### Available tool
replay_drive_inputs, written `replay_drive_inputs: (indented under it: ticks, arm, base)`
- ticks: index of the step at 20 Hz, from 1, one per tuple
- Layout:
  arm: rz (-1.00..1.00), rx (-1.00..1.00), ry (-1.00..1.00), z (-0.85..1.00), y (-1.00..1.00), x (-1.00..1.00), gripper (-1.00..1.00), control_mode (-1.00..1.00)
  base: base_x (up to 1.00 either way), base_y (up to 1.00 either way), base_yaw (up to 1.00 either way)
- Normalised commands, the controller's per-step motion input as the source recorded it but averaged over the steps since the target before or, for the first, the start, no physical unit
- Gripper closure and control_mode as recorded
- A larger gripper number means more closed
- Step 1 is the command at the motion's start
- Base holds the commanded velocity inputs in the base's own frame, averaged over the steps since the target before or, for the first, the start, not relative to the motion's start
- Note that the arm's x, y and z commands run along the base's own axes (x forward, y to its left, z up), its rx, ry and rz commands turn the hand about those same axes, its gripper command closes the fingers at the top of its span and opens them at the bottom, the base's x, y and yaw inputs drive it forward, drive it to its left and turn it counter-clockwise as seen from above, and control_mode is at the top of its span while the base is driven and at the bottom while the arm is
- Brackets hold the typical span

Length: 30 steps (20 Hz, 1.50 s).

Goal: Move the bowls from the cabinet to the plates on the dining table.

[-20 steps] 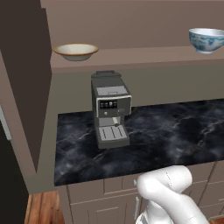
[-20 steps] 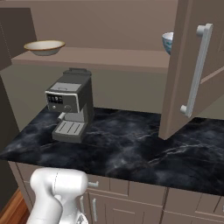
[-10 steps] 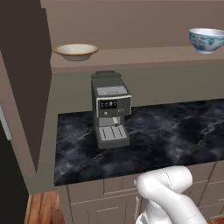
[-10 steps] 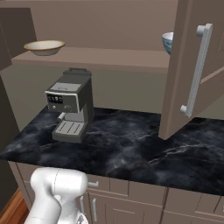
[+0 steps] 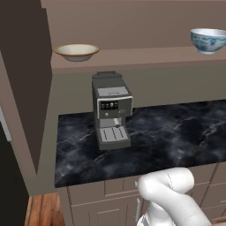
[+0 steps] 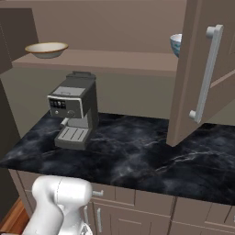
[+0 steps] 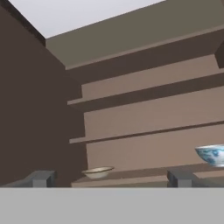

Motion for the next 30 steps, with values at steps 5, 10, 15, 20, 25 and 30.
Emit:
replay_drive_inputs:
  ticks: [5,10,15,20,25,30]
  arm:
    - [-0.04,-0.06,0.13,0.39,0.06,0.35,-1.0,-1.0]
    - [-0.06,-0.03,0.14,0.34,-0.05,0.24,-1.0,-1.0]
    - [-0.05,-0.01,0.13,0.26,-0.12,0.31,-1.0,-1.0]
    - [-0.08,-0.04,0.03,0.05,-0.03,0.34,-1.0,-1.0]
    - [-0.17,-0.07,0.0,0.0,0.0,0.24,-1.0,-1.0]
    - [-0.18,-0.05,0.0,0.0,-0.02,0.16,-1.0,-1.0]
  base:
    - [0.0,0.0,0.0]
    - [0.0,0.0,0.0]
    - [0.0,0.0,0.0]
    - [0.0,0.0,0.0]
    - [0.0,0.0,0.0]
    - [0.0,0.0,0.0]
